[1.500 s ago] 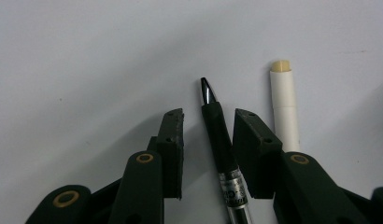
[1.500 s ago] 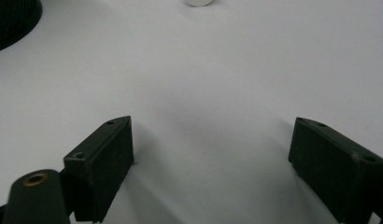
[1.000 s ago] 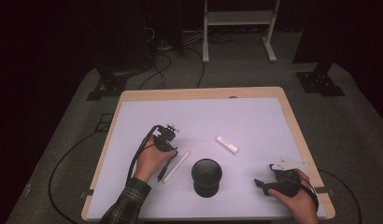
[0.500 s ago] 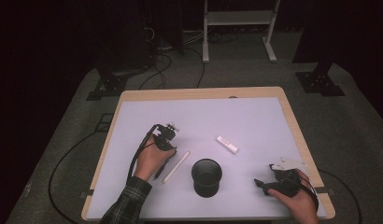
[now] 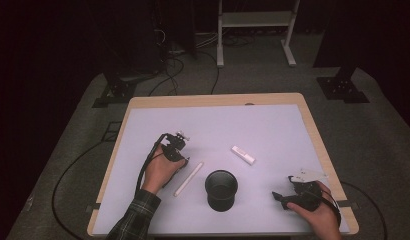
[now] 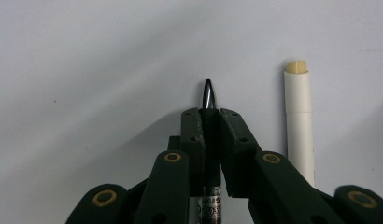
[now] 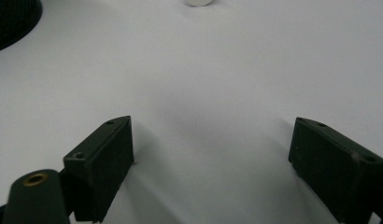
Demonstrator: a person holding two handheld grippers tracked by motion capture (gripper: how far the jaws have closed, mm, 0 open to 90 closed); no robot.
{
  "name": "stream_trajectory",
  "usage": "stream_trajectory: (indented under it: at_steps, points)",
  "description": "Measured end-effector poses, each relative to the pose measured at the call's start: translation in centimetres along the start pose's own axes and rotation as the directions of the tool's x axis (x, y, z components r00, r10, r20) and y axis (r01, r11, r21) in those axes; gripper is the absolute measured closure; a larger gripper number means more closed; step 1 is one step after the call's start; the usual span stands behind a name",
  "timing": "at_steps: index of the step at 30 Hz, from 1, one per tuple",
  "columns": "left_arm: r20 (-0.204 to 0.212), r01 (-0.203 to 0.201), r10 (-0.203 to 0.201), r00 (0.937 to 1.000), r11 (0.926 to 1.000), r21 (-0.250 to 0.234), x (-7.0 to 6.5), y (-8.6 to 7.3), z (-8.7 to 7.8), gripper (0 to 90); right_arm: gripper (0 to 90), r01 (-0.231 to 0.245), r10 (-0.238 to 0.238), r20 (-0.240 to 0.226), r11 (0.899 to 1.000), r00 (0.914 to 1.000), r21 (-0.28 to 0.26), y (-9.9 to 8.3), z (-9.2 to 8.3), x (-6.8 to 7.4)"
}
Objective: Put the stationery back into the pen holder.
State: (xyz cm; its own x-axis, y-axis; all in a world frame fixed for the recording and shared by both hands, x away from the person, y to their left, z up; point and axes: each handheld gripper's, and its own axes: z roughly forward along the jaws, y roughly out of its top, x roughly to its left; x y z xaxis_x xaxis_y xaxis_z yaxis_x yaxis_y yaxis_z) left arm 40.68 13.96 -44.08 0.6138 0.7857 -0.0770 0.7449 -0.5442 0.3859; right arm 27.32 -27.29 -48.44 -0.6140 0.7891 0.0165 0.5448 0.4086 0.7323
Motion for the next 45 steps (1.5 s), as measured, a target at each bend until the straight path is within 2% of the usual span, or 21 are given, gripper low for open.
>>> stream_trajectory:
  at_steps: [9,21,30,36,38,39,44,45]
  points:
    - [0.037,0.019,-0.018,0.9992,0.9996,-0.02,0.4,-0.3,-0.7,80.3,12.8,0.001,-0.001,0.0,1.0,1.0,-0.001,0.0,0.0,0.0]
    - [0.088,0.037,-0.027,0.9957,0.993,-0.112,0.7,-0.8,-3.0,80.4,12.8,-0.003,0.003,-0.001,1.0,1.0,-0.001,0.0,0.0,0.0]
    - [0.129,0.048,-0.022,0.9914,0.9787,-0.2,0.8,-1.2,-4.8,80.4,12.8,0.0,0.0,0.0,1.0,1.0,-0.001,0.0,0.0,0.0]
    - [0.148,0.049,-0.014,0.9888,0.9704,-0.237,0.9,-1.3,-5.9,80.5,12.8,0.0,0.0,0.0,1.0,1.0,-0.001,0.0,0.0,0.0]
    - [0.162,0.048,-0.004,0.9868,0.9622,-0.268,0.9,-1.4,-6.5,80.5,12.8,0.0,0.0,0.0,1.0,1.0,-0.001,0.0,0.0,0.0]
    - [0.16,0.045,-0.001,0.9871,0.9616,-0.271,0.9,-1.4,-6.7,80.5,12.8,0.0,0.0,0.0,1.0,1.0,-0.001,0.0,0.0,0.0]
    - [0.173,0.049,0.007,0.9848,0.9484,-0.313,0.9,-1.5,-7.6,80.5,12.8,0.0,0.0,0.0,1.0,1.0,-0.001,0.0,0.0,0.0]
    - [0.173,0.049,0.007,0.9848,0.9484,-0.313,0.9,-1.5,-7.6,80.5,12.8,0.0,0.0,0.0,1.0,1.0,-0.001,0.0,0.0,0.0]
